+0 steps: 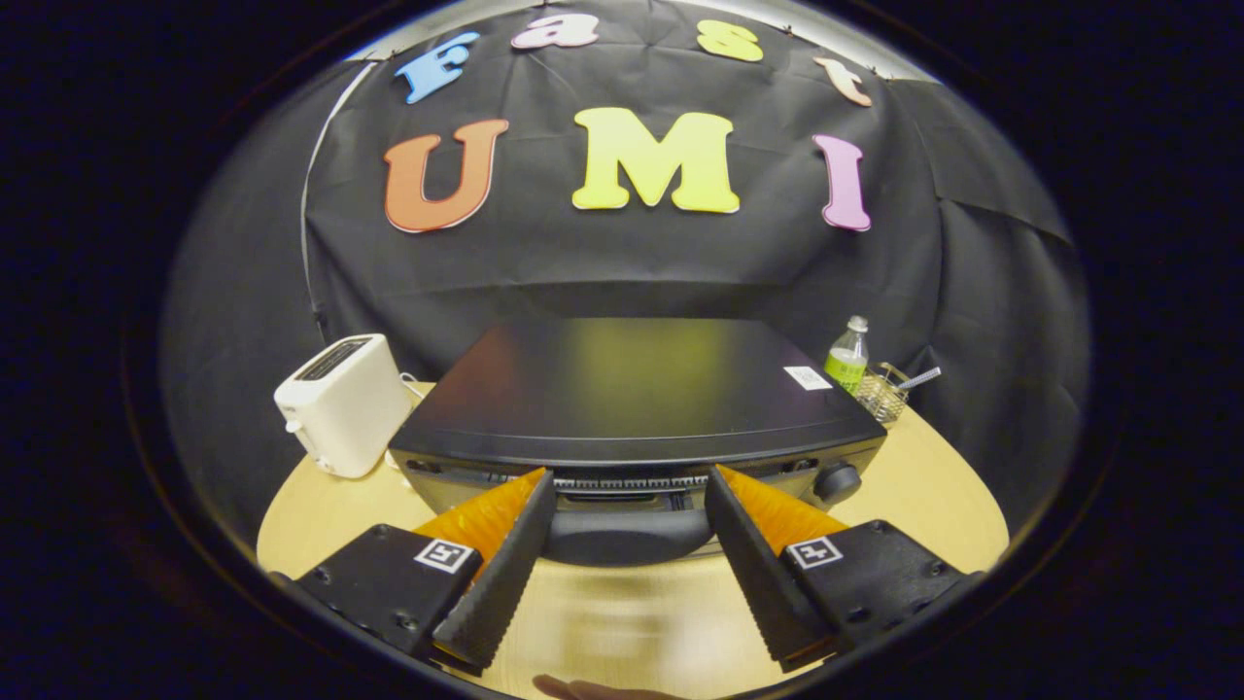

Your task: Open the toaster oven, put the food inside, and close the toaster oven door.

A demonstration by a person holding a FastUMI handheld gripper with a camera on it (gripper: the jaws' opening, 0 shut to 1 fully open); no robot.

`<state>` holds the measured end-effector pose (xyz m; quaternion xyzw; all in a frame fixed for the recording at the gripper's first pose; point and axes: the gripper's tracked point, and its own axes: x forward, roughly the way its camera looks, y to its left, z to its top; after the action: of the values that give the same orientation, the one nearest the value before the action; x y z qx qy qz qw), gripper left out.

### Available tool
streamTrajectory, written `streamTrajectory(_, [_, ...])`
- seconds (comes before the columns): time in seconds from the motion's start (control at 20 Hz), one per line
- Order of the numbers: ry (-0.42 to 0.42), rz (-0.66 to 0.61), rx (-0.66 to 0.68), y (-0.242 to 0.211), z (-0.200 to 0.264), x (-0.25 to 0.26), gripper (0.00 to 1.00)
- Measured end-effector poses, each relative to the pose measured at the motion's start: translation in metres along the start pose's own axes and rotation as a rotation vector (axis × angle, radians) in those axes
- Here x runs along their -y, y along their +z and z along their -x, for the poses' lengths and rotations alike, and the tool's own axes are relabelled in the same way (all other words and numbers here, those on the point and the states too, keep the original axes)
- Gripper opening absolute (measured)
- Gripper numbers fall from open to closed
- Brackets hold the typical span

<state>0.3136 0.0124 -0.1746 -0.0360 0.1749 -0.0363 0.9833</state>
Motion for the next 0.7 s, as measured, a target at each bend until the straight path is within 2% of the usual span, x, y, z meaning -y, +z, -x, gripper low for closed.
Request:
streamTrajectory(0.2, [-0.001,0.004,0.006,-0.023,0.022,0.002,1.00])
streamTrajectory(0.7, [0.029,0.027,-0.082,-0.104,0.056,0.008,1.00])
